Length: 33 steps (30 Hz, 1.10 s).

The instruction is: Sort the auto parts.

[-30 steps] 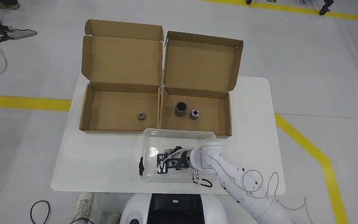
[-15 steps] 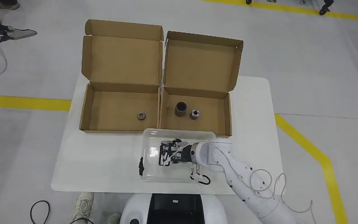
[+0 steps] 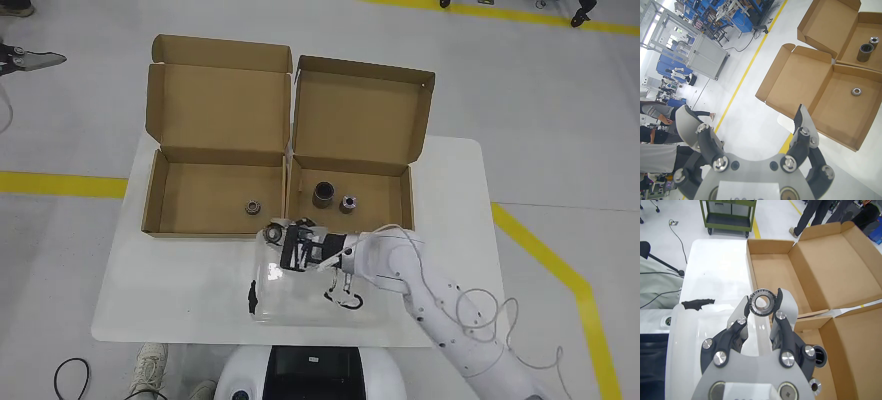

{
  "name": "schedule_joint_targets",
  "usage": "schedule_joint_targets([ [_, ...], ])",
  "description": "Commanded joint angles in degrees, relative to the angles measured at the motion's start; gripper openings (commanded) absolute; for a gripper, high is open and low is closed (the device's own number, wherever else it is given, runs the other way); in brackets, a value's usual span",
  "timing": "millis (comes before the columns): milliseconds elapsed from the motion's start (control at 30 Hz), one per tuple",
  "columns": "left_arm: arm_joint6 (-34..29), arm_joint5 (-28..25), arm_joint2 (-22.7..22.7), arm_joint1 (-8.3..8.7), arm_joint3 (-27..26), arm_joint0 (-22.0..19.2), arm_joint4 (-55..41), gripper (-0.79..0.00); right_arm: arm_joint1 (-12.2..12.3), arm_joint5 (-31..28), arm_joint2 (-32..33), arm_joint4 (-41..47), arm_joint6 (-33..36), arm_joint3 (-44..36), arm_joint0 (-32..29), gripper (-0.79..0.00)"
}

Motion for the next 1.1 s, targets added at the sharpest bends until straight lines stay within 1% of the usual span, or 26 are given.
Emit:
schedule_joint_targets([
  [0, 0.0, 0.0, 0.0, 0.0, 0.0, 0.0, 0.0, 0.0, -0.2, 0.8, 0.2, 1.1, -1.2, -0.2, 0.8, -0.785],
  [200, 0.0, 0.0, 0.0, 0.0, 0.0, 0.0, 0.0, 0.0, -0.6, 1.7, 1.1, 4.6, -5.5, -0.9, 3.0, -0.785],
  [500, 0.0, 0.0, 0.0, 0.0, 0.0, 0.0, 0.0, 0.0, -1.1, 1.0, 2.5, 8.9, -12.3, -0.4, 6.4, -0.785],
  [800, 0.0, 0.0, 0.0, 0.0, 0.0, 0.0, 0.0, 0.0, -2.4, 2.3, 2.2, 12.5, -15.6, 0.2, 12.4, -0.785],
  [1067, 0.0, 0.0, 0.0, 0.0, 0.0, 0.0, 0.0, 0.0, -2.6, 3.3, 2.9, 11.9, -16.8, -2.3, 13.1, -0.785],
])
